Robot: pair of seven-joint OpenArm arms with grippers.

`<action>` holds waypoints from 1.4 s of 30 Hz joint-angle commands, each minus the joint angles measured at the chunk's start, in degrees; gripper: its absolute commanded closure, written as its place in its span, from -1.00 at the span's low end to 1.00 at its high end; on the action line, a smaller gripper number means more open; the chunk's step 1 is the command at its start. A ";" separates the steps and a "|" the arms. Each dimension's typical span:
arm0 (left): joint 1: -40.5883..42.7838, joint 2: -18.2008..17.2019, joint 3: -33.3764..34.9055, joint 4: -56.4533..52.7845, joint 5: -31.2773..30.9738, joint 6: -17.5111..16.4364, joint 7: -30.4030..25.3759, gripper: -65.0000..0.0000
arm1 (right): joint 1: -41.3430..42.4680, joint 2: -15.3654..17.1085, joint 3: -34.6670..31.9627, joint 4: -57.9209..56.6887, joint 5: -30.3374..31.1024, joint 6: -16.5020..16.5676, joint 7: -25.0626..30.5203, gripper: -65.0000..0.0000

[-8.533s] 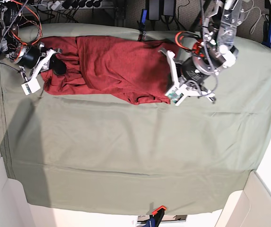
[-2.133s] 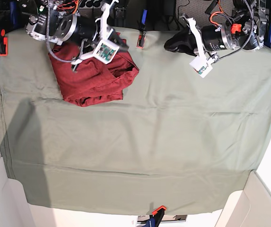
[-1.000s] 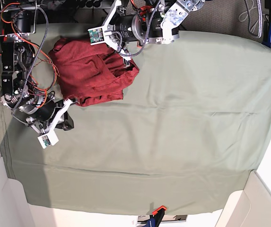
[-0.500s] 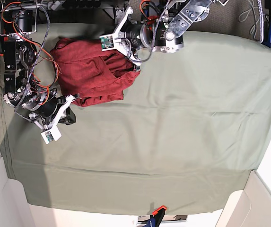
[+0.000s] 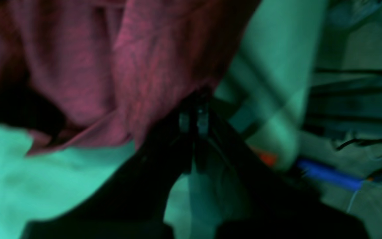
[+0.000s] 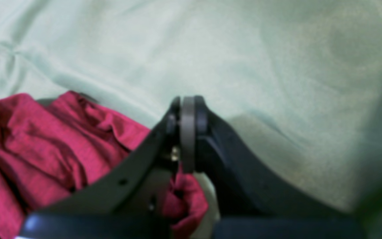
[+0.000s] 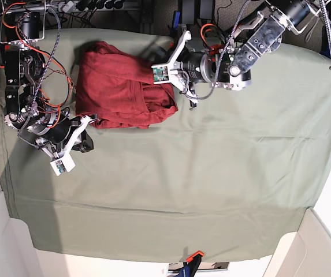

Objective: Fold the T-shirt properly
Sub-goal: 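Drag the folded red bundle with the left gripper toward the cloth's middle, then press and tuck the bundle's edges with both grippers to square it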

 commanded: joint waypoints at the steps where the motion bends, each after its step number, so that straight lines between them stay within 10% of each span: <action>1: -1.81 -1.31 -0.76 -0.35 4.22 2.36 2.73 0.96 | 1.18 0.46 0.15 0.90 0.90 0.24 0.92 1.00; 22: -23.47 1.16 -0.76 -30.84 2.29 1.90 -4.76 0.96 | 1.20 0.46 0.17 0.90 1.16 0.22 -0.55 1.00; 36: -22.45 -14.71 -0.83 -17.59 -28.96 -1.19 9.18 0.96 | 1.20 0.39 0.17 3.76 6.86 0.68 -0.83 1.00; 42: -20.90 -15.56 -0.83 -12.66 -32.41 -1.19 10.01 0.96 | 1.18 -2.75 0.15 6.40 7.78 1.97 -2.08 1.00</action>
